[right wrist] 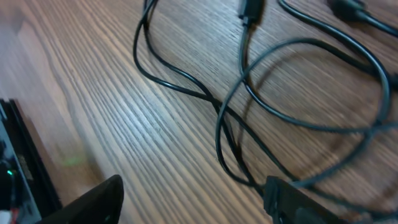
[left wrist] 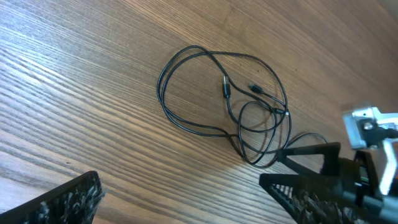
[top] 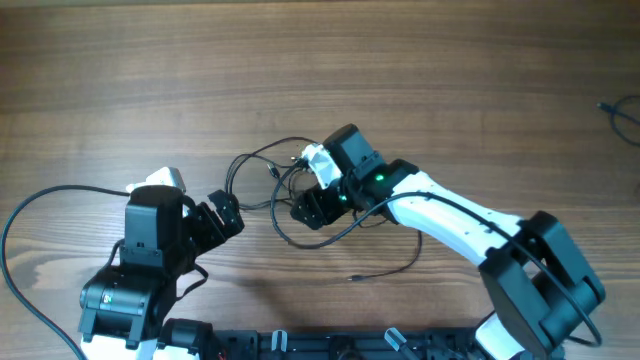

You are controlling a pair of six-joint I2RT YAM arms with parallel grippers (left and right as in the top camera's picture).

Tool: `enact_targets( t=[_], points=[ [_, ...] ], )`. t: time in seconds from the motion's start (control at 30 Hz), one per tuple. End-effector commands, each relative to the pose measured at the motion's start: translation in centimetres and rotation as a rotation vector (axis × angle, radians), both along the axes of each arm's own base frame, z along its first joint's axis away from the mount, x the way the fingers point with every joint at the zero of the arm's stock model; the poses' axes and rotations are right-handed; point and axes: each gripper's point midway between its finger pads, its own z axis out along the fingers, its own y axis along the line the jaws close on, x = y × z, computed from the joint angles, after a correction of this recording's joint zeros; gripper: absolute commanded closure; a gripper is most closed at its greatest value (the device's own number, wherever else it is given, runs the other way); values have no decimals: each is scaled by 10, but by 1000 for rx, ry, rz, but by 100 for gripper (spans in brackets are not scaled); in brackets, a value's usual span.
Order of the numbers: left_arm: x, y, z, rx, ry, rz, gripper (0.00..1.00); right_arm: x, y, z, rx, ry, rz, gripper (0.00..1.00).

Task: Untangle cables
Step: 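Grasp a black cable near its connector with the right gripper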

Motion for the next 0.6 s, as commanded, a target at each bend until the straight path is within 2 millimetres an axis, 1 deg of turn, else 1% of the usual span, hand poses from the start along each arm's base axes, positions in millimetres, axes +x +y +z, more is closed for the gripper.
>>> enact_targets(
  t=[0.0, 0.07, 0.1, 0.17, 0.27, 0.3, 0.37, 0.43, 0.47, 0.57],
  points=[
    [1, 4, 1, 22, -6, 5, 0, -10, 15, -7, 18, -50, 123, 30],
    [1, 4, 1, 22, -6, 5, 0, -7, 23, -5, 10, -114, 129, 36],
    [1, 4, 1, 22, -6, 5, 0, -1, 26, -6, -15, -172, 121, 38],
    [1, 4, 1, 22, -6, 5, 0, 0, 33, -7, -56, -262, 138, 43],
    [1, 4, 1, 22, -6, 5, 0, -2, 35, -9, -90, -293, 138, 44],
    [1, 4, 1, 22, -5, 5, 0, -1, 34, -9, -101, -305, 137, 44],
    [1, 4, 1, 22, -5, 5, 0, 8, 27, -11, -161, -395, 184, 46],
    [1, 4, 1, 22, -6, 5, 0, 17, 15, -15, -261, -510, 276, 46],
    [1, 4, 1, 22, -6, 5, 0, 19, 11, -17, -297, -544, 322, 48],
    [1, 4, 1, 22, -6, 5, 0, 5, 17, -19, -250, -521, 413, 49]
  ],
)
